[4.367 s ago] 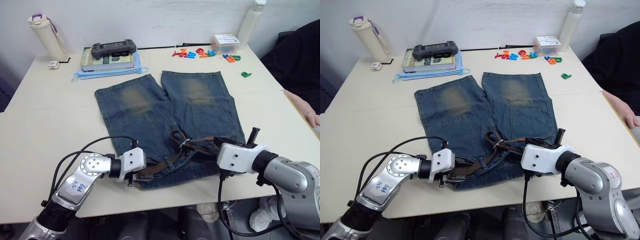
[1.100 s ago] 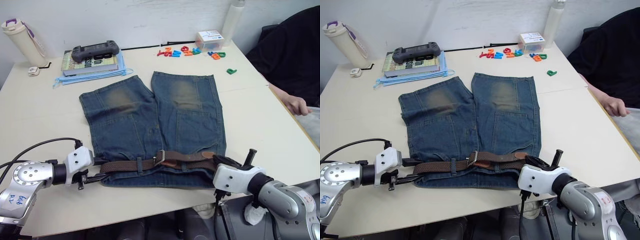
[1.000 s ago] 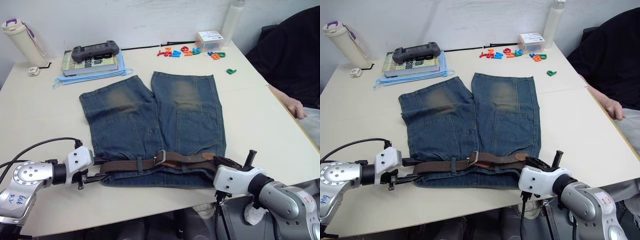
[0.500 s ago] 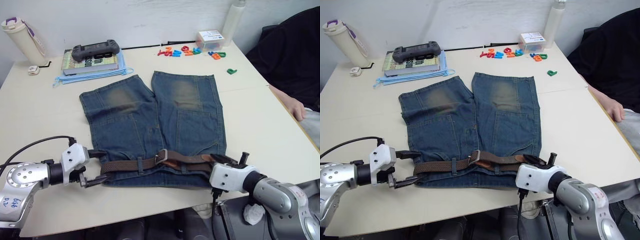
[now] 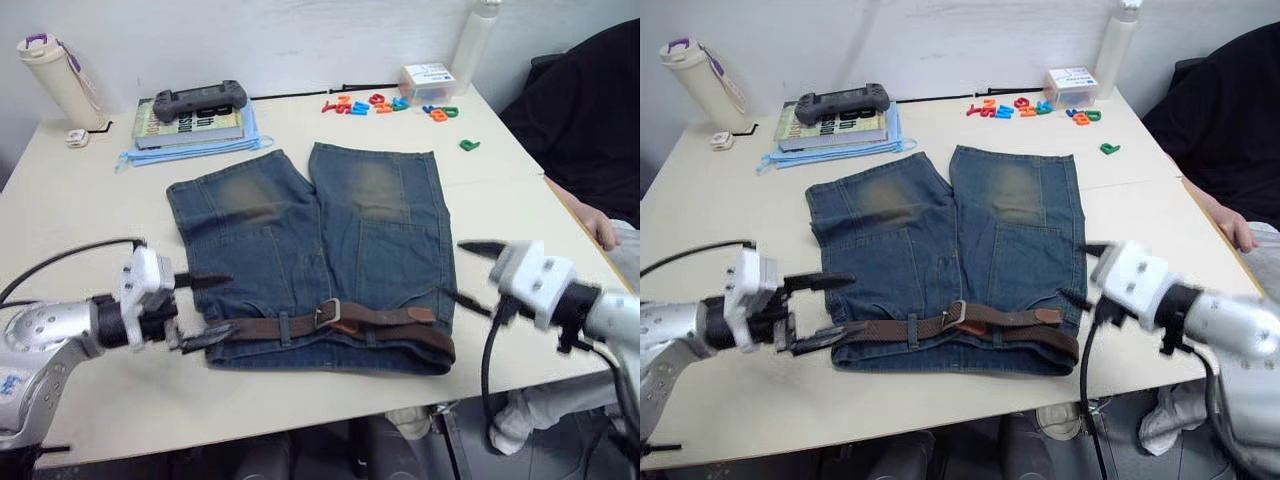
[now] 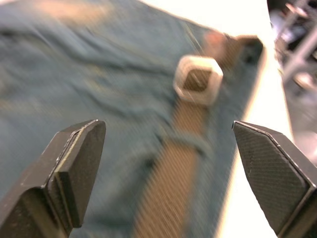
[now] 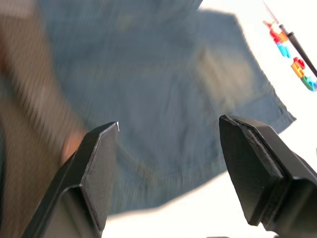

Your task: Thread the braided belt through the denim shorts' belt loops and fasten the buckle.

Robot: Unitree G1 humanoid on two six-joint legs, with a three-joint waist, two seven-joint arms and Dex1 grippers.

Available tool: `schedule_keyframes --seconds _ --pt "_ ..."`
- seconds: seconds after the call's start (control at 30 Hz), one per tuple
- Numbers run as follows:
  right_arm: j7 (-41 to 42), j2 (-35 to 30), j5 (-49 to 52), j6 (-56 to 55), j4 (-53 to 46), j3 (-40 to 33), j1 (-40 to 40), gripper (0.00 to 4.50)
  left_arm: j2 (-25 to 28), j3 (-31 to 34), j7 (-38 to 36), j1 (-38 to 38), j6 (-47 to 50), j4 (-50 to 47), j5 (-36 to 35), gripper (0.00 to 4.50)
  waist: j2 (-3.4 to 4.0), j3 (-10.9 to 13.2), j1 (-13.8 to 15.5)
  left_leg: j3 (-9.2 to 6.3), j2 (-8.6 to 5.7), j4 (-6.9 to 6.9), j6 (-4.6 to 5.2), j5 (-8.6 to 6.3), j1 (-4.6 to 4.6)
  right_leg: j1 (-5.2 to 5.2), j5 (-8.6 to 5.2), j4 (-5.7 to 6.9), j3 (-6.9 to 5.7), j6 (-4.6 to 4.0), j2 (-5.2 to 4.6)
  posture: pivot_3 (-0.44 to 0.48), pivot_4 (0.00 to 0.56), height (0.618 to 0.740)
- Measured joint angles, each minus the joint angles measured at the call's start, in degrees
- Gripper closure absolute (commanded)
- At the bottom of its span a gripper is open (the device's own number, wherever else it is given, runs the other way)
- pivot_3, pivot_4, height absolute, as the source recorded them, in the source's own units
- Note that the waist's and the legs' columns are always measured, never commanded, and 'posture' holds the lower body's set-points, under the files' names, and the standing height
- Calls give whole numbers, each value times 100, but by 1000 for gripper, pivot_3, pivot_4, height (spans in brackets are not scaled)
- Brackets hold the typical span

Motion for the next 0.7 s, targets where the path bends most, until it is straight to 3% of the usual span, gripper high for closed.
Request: schedule_keyframes --seconds 0.07,0.23,0.37,0.7 --pt "-186 90 412 571 198 6 -488 1029 -189 -125 222 -257 111 1 -14 0 0 0 9 -5 1 -2 -12 7 -3 -4 1 1 2 -2 0 0 150 707" --pt "-488 250 1051 1327 555 117 -761 1029 -463 -339 547 -554 102 115 78 0 1 -1 19 -12 2 -2 -16 11 -42 -36 -3 -5 3 -8 0 0 150 707" --pt "-754 267 1197 1400 797 258 -800 1029 -648 -414 764 -648 38 249 269 0 1 -1 17 3 -6 43 -11 10 -119 -117 3 19 0 2 -3 0 150 707" --pt "-1067 266 1485 1383 943 272 -918 1029 -907 -516 1052 -734 -82 432 466 0 2 -1 25 10 -12 63 -5 17 -120 -115 16 30 1 14 -5 0 150 707"
